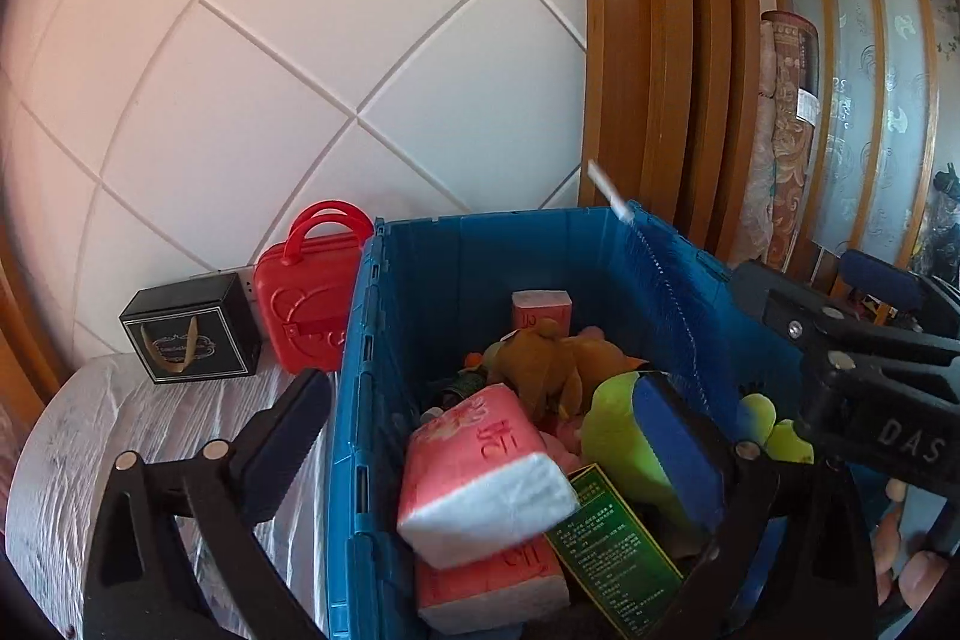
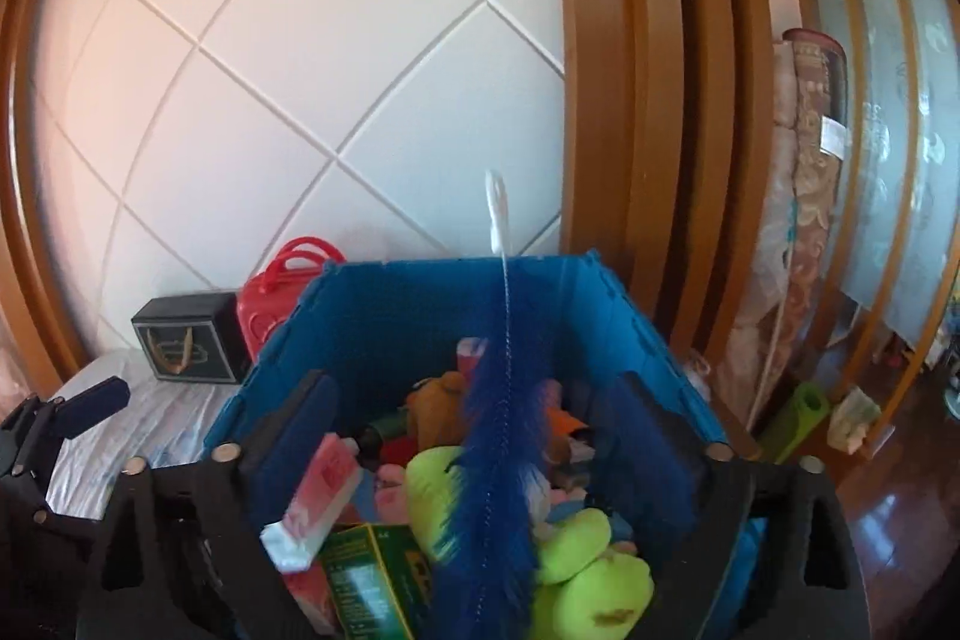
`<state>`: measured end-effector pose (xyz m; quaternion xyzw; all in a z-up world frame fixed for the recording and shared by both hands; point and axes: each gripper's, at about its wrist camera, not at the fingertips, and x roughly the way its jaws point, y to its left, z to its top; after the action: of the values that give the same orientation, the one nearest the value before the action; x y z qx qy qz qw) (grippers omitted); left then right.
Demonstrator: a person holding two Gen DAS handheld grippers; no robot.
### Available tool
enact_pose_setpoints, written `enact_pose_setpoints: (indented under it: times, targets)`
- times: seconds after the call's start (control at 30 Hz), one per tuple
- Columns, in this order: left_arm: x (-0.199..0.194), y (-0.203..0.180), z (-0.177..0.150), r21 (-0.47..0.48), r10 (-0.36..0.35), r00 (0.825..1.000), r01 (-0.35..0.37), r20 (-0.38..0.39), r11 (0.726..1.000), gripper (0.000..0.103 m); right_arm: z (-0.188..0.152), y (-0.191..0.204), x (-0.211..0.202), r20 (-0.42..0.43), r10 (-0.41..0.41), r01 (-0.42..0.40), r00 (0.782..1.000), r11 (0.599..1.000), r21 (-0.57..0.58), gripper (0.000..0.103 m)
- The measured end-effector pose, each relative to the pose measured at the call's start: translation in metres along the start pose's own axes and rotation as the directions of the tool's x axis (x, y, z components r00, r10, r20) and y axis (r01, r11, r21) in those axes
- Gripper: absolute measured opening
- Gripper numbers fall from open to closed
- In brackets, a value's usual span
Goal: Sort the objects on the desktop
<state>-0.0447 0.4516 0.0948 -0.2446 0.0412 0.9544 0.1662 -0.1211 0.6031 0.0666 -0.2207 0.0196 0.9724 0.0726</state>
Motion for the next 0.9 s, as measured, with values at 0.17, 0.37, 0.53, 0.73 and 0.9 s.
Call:
enact_pose_setpoints:
  times: [0.17,0.37,0.53,0.73,0.9]
  targets:
    - [-0.004,-0.005,-0.008,0.023,-0.013,1.000,0.013,-0.004,1.000,0.102,-0.004,-0.014,-0.009,0.007,-0.012,0.012,1.000,1.000,0.006,0.103]
    - [-0.030,-0.005,-0.015,0.019,-0.028,0.999,0.027,0.046,0.999,0.102,-0.022,-0.026,-0.030,-0.012,0.002,-0.002,1.000,0.999,0.036,0.103]
    - [-0.046,0.001,-0.020,0.000,-0.041,0.998,0.041,0.049,0.999,0.102,-0.041,-0.026,-0.045,-0.035,-0.007,0.009,0.999,0.998,0.054,0.103]
    - [-0.060,0.009,-0.029,0.032,-0.043,0.999,0.042,0.033,0.999,0.102,-0.065,-0.015,-0.064,-0.064,-0.044,0.047,0.997,0.998,0.048,0.103]
    - [-0.082,0.019,-0.044,0.064,-0.037,0.999,0.035,0.033,0.997,0.102,-0.083,-0.001,-0.083,-0.083,-0.047,0.051,0.995,0.997,0.052,0.103]
